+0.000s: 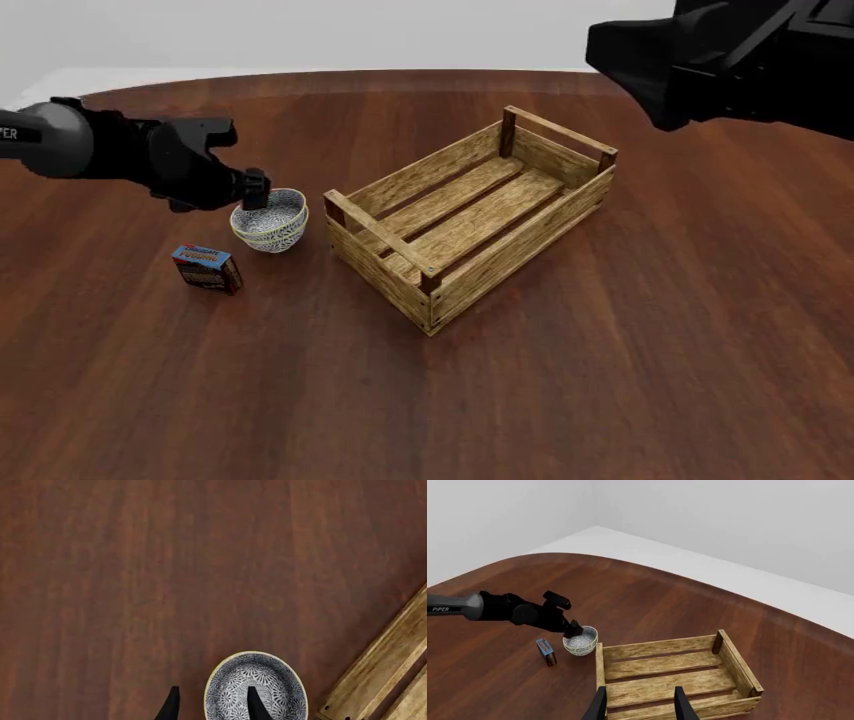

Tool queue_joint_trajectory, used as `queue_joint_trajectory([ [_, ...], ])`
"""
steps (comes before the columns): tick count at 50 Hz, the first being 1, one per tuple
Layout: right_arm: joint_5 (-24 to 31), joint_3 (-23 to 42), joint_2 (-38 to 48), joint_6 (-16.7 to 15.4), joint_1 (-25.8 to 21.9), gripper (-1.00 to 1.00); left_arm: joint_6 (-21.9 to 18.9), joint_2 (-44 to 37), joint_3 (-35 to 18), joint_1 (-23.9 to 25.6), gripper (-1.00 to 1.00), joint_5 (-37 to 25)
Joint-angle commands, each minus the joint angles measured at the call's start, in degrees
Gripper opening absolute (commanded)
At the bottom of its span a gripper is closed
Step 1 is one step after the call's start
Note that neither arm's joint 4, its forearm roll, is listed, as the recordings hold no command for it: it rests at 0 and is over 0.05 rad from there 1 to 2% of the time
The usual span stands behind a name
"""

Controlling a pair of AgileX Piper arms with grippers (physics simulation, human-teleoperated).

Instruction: Stack the right bowl on the left bowl and place them in the tray.

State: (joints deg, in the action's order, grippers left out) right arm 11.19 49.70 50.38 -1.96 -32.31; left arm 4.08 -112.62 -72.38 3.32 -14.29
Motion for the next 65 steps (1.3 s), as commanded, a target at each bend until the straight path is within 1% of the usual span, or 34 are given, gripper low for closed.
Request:
queue_joint_trajectory([
  [1,-0.10,-0.09,0.07,-0.07,-0.07,1.00,0.36,-1.91,1.11,0.31,1.00,1.70],
  [17,0.02,0.01,0.08,-0.15,-0.06,1.00,0.29,-4.00,2.08,0.22,1.00,3.36],
  [38,0.21,0.01,-0.32,-0.11,-0.06,1.00,1.18,-6.04,3.72,0.85,1.00,5.69],
  [39,0.21,0.00,-0.33,-0.12,-0.05,1.00,1.88,-5.74,4.03,1.05,-1.00,5.76],
  [47,0.34,0.09,-0.46,-0.06,-0.06,1.00,3.17,-4.68,4.73,1.78,-1.00,5.97],
  [56,0.46,0.14,-0.68,-0.12,-0.11,1.00,3.40,-3.28,4.82,1.45,-1.00,5.75],
  [65,0.53,0.11,-0.91,-0.14,-0.10,1.00,4.76,-1.17,4.72,1.39,-1.00,5.42],
])
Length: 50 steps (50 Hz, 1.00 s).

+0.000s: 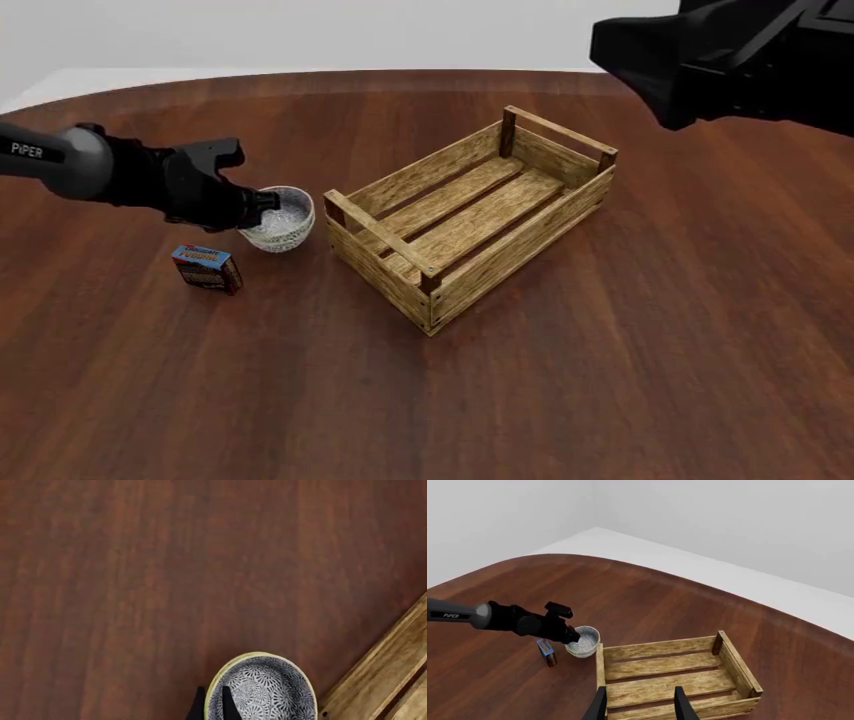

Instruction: Stack the right bowl on the left bowl and place them in the tray.

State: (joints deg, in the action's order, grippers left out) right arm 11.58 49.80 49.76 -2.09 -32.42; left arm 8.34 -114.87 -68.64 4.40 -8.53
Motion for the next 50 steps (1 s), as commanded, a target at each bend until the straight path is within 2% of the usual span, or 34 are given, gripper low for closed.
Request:
queue_joint_trajectory([
  [1,0.16,0.03,-0.31,0.04,0.02,1.00,0.71,1.32,1.06,0.32,-1.00,-0.33],
  [33,0.56,0.15,-1.04,0.10,0.43,1.00,4.65,12.54,1.04,1.01,-1.00,-2.71],
  [50,1.23,0.36,-2.33,-0.01,1.20,1.00,4.67,18.50,-2.23,2.82,-1.00,-7.35],
])
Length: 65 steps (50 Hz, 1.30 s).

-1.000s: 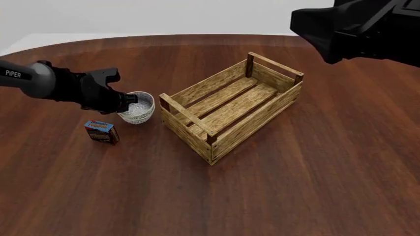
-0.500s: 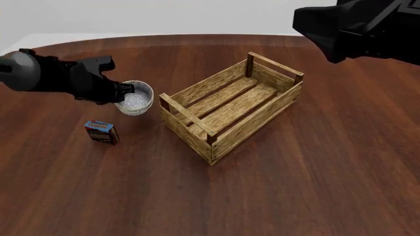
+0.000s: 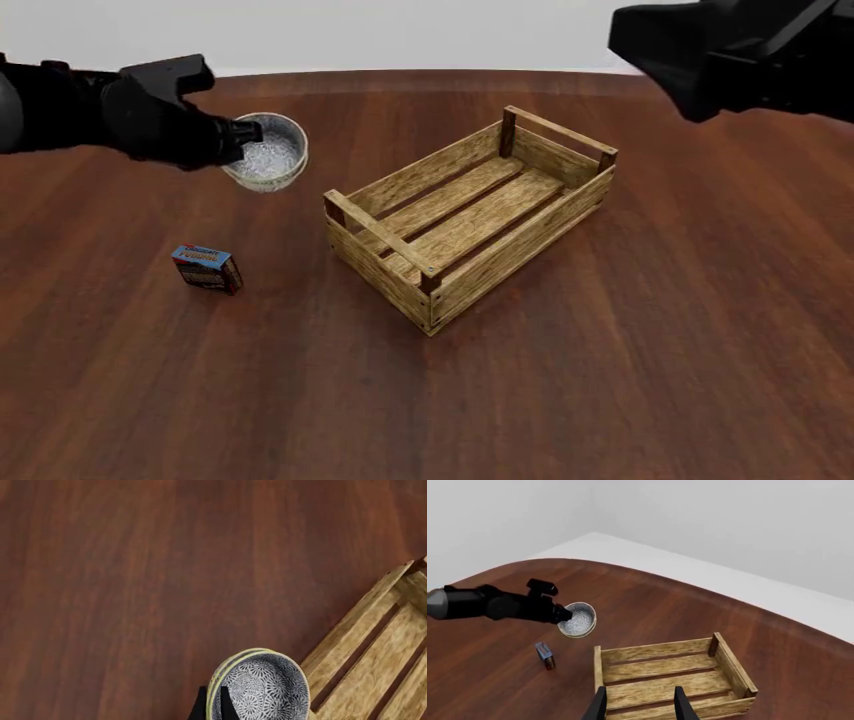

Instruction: Stack the right bowl on the left bowl and place them in the tray.

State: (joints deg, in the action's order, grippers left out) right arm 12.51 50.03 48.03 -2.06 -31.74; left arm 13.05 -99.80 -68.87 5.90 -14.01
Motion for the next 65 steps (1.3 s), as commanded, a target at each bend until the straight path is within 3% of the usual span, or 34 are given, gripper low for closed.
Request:
queue_joint_trajectory([
  [1,0.37,0.15,-0.69,-0.03,0.50,1.00,-0.18,3.50,-2.19,1.38,-1.00,-2.01],
  [20,0.98,0.59,-1.79,0.00,1.39,1.00,0.98,2.06,-10.30,6.63,-1.00,-6.89],
  [46,1.21,0.98,-2.29,-0.08,2.77,1.00,1.80,-0.17,-15.30,11.94,-1.00,-8.56],
  [65,1.71,1.41,-3.09,-0.02,4.14,1.00,5.02,-5.21,-22.78,16.20,-1.00,-10.36],
])
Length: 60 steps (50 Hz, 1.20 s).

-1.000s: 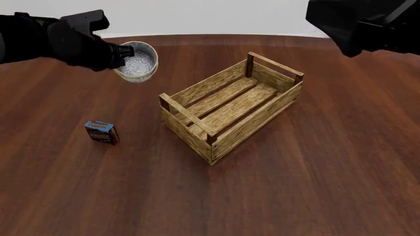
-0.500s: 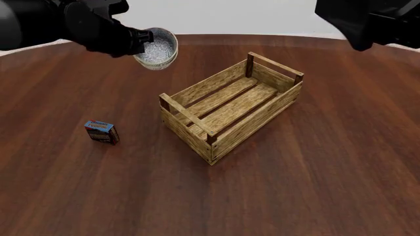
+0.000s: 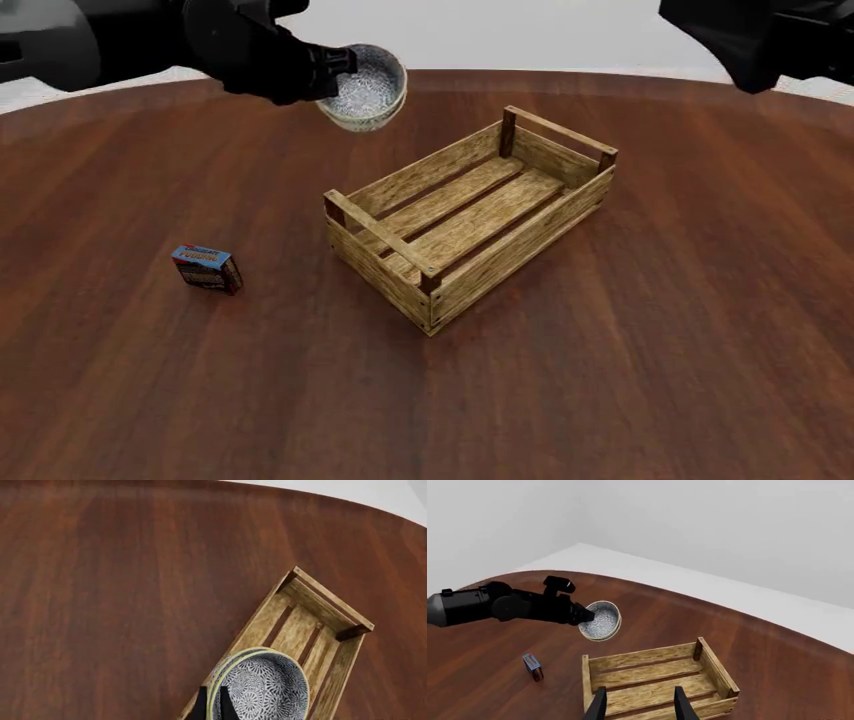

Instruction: Stack the right bowl on the left bowl and place them in the tray.

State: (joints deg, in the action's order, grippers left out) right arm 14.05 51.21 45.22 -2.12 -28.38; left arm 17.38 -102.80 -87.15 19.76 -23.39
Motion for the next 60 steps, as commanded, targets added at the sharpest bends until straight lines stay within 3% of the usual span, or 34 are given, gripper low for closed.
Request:
queue_joint_trajectory([
  [1,0.21,0.27,-0.34,0.07,0.89,1.00,1.04,-2.92,-5.48,2.70,-1.00,-1.24],
  [25,0.22,0.82,-0.44,0.27,3.52,1.00,2.49,-10.82,-15.41,7.55,-1.00,-4.89],
  [48,0.36,1.15,-0.79,0.94,4.22,1.00,4.52,-16.41,-19.57,10.19,-1.00,-5.04],
  [60,0.50,1.32,-0.98,1.05,4.25,1.00,5.17,-18.38,-18.90,11.23,-1.00,-3.74],
])
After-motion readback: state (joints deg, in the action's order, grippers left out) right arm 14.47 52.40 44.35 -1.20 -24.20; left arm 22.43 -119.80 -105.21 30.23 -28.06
